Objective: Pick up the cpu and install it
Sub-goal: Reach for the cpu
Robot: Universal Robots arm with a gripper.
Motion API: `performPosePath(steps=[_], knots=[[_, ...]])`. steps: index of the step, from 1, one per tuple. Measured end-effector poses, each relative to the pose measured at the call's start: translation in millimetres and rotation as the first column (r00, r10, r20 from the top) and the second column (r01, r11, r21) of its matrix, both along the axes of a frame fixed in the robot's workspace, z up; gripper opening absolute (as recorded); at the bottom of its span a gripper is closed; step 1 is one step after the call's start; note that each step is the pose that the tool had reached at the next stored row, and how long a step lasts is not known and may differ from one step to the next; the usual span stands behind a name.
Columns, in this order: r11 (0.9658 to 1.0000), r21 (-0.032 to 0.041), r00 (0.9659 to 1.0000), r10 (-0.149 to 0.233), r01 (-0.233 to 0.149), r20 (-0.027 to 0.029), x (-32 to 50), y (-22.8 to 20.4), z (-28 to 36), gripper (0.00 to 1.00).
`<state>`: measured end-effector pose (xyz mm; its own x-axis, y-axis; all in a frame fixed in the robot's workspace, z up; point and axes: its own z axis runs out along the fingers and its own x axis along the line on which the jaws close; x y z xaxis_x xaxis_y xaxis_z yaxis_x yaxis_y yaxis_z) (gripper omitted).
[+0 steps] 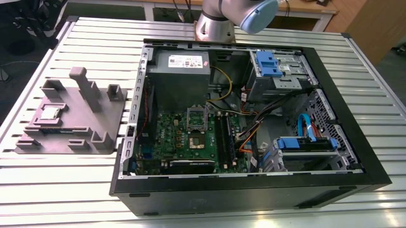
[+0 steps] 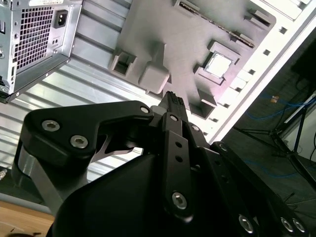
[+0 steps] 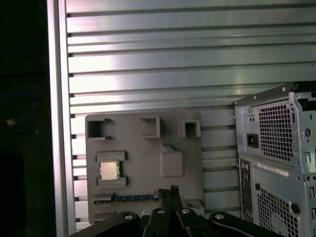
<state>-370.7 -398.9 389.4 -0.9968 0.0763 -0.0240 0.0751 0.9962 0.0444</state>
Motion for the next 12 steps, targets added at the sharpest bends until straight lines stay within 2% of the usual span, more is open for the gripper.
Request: performPosePath(steps=[12], knots=[[1.0000, 0.0000, 1.0000, 0.000, 0.000, -0.0001, -8.2, 0.0, 0.0, 0.11]])
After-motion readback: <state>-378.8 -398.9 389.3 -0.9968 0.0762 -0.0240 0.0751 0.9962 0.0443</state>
